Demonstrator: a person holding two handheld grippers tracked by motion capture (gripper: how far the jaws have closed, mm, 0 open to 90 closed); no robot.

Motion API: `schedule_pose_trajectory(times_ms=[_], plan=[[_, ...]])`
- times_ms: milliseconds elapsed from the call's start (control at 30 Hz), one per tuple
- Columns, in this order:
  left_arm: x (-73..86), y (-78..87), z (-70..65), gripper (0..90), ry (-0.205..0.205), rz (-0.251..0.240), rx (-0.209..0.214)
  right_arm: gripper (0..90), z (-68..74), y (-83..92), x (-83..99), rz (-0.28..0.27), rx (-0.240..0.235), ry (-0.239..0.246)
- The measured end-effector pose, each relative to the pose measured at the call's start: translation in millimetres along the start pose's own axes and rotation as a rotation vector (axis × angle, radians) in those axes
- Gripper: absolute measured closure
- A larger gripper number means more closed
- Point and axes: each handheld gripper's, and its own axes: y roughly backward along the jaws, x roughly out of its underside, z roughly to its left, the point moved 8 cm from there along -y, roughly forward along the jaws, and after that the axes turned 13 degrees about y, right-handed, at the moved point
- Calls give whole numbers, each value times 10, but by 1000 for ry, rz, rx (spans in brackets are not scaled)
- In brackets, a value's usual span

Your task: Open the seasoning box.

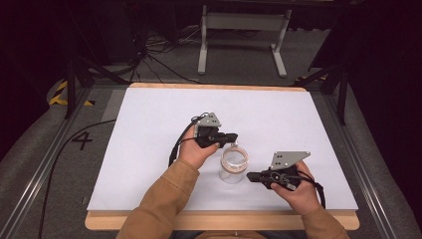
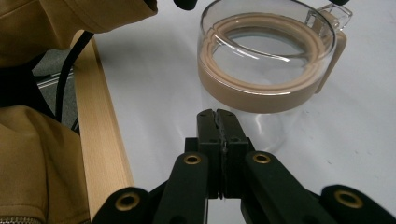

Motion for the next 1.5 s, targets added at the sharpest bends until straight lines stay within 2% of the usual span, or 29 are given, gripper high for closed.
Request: schedule_pose_trajectory(times_ms=[133,300,1133,1267,1500], plan=[[-5,-3,0,900,-12,-1,-5,900,3,-21,-21,-3,1,-5],[1,-3,5,900,-10,7,-9,900,-3,-33,-44,-10,11,-7],[-1,-18,14,900,1,3,3,900,-94,-44,-115,-75,46,-79],[-7,-14,17,898,-2,-2,-10,900,-97,-35,-124,-84,45,-79],[-103,191,-45,882,-12,-42,-26,900,-103,-31,-146,-94,43,-73]])
